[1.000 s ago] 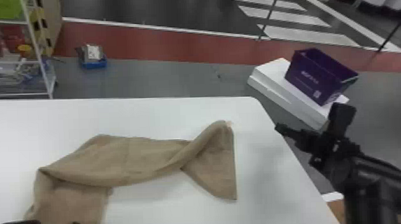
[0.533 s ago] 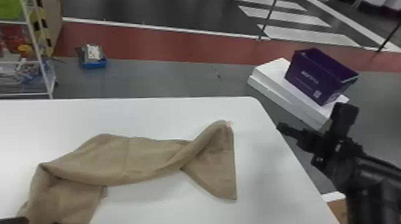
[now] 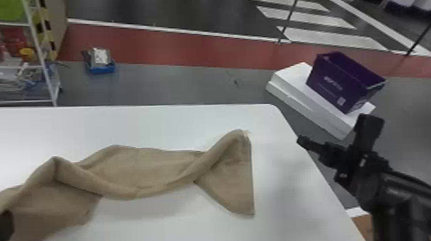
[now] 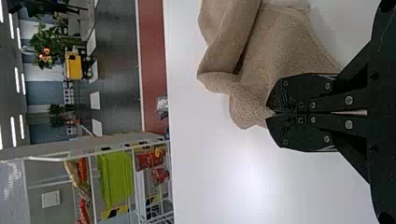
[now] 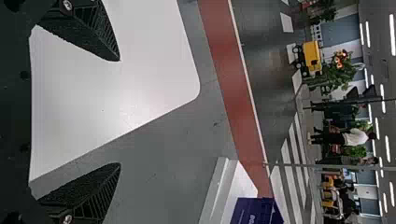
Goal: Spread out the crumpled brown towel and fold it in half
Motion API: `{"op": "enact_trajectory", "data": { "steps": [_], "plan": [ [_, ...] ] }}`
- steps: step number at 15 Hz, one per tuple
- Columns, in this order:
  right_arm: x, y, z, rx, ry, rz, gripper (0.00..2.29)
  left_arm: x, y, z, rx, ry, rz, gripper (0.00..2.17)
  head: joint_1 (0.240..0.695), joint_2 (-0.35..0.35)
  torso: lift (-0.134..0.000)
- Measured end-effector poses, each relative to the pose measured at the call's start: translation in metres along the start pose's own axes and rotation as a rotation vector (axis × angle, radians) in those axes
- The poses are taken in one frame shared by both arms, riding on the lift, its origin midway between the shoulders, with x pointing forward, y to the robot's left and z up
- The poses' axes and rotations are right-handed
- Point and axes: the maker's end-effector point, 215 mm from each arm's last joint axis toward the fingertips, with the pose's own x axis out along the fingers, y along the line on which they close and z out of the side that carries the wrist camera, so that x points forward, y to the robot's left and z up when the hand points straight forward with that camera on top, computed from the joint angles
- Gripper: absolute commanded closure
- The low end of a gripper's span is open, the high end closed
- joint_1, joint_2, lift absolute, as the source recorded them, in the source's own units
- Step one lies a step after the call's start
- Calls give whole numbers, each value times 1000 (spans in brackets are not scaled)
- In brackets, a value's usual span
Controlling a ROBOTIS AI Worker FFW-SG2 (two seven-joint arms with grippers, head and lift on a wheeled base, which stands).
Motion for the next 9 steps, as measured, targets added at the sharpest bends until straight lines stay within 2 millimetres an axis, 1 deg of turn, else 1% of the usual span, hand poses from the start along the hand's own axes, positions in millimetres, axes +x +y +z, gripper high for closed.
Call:
{"op": "enact_trajectory", "data": {
  "steps": [1,4,6,7,8,9],
  "plan": [
    [-1,-1,-1,-1,0,0,70,0,12,8,4,-15,0,1845,695,-343,-124],
    [-6,-2,-2,-7,0,0,70,6,64,33,30,-58,40,1841,695,-287,-124],
    [-8,-2,-5,-12,3,0,70,11,94,43,51,-70,55,1825,695,-254,-124],
    [-9,-2,-6,-13,4,-1,70,14,104,44,67,-69,54,1555,695,-229,-124],
    [-10,-1,-7,-15,4,0,70,19,114,42,91,-55,62,707,695,-217,-124],
    [-11,2,-9,-15,4,2,70,26,126,34,108,-25,89,46,695,-202,-124]
  ]
}}
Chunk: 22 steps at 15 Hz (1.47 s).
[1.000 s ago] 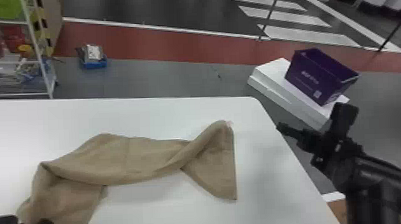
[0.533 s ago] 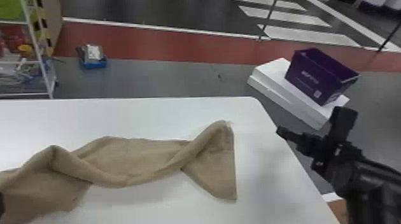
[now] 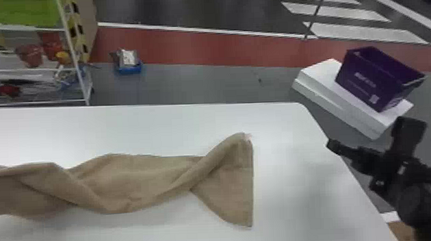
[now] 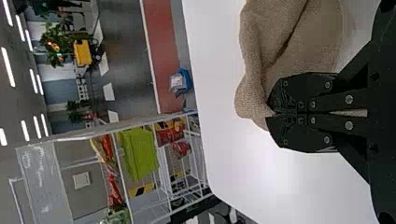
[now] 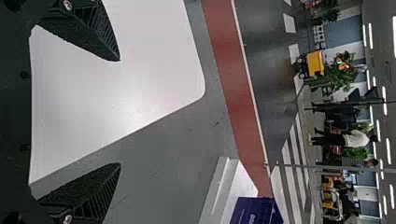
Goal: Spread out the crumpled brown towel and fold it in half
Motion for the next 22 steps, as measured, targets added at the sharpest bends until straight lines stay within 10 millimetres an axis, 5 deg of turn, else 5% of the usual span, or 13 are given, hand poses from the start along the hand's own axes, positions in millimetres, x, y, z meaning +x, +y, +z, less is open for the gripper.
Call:
{"op": "enact_trajectory", "data": {
  "steps": [4,10,18,22],
  "plan": [
    [-1,8,-7,-4,9,11,70,11,18,-34,20,88,97,39,695,-155,-124],
    [-1,15,-9,-3,9,29,70,5,38,-53,100,131,204,164,695,-121,-124],
    [0,12,3,1,-16,23,70,-37,-3,-75,133,160,-4,414,695,-185,-124],
    [0,10,6,3,-18,21,70,-44,-3,-82,125,178,-53,417,695,-196,-124]
  ]
}}
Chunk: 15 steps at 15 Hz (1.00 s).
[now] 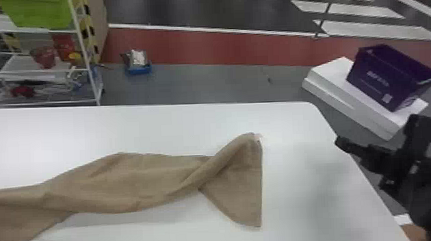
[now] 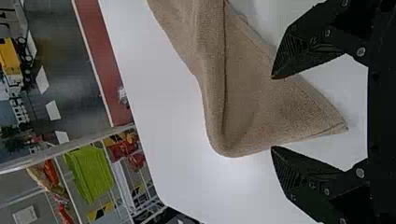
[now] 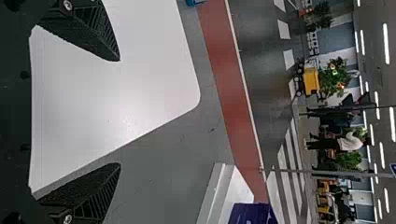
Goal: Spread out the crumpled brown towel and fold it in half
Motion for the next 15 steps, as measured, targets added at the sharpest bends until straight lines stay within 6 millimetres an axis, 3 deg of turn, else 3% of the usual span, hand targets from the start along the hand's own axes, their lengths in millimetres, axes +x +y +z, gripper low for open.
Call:
{"op": "enact_trajectory", "data": {
  "steps": [4,8,10,15],
  "plan": [
    [-2,9,6,-12,-7,24,73,-1,-9,-16,26,44,-59,481,695,-200,-124],
    [-19,89,42,-143,-95,230,73,1,-10,-26,32,65,-68,556,695,-105,-124],
    [-25,115,53,-196,-134,283,73,2,-15,-31,32,73,-87,633,695,-75,-124],
    [-25,127,46,-218,-131,291,73,14,-21,-39,25,88,-104,633,695,-52,-124]
  ]
}}
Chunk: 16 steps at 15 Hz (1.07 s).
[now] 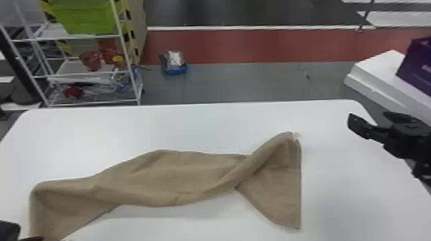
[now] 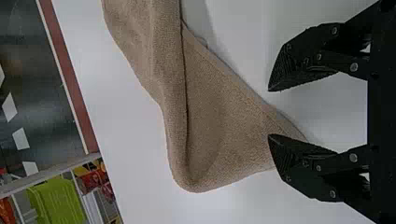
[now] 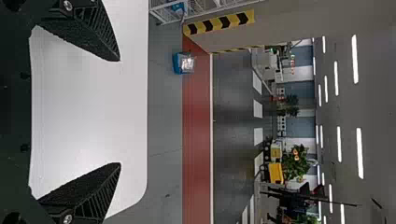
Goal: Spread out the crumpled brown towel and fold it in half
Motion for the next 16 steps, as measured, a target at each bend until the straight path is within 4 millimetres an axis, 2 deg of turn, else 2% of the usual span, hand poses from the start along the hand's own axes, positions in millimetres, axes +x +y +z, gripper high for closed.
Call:
{"op": "enact_trajectory", "data": {
  "steps": [5,7,9,11,12,14,16],
  "plan": [
    [-5,-3,0,0,-1,-8,73,11,7,-1,-16,7,4,637,695,-47,-124],
    [-6,-3,0,1,-3,-10,73,14,8,-2,-28,14,-12,785,695,-44,-124],
    [-7,-3,1,1,-4,-10,73,15,4,-6,-48,34,-54,805,695,-48,-124],
    [-7,-3,0,2,-4,-10,76,16,9,-9,-62,49,-49,1517,695,-43,-124],
    [-8,-3,1,0,-4,-10,76,16,12,-11,-67,53,-41,1666,695,-40,-124],
    [-9,7,1,-25,3,20,93,13,23,-11,-81,56,-8,1683,695,-12,-124],
    [-12,39,-2,-69,27,143,100,6,33,-1,-83,33,14,1683,695,29,-124]
  ]
}}
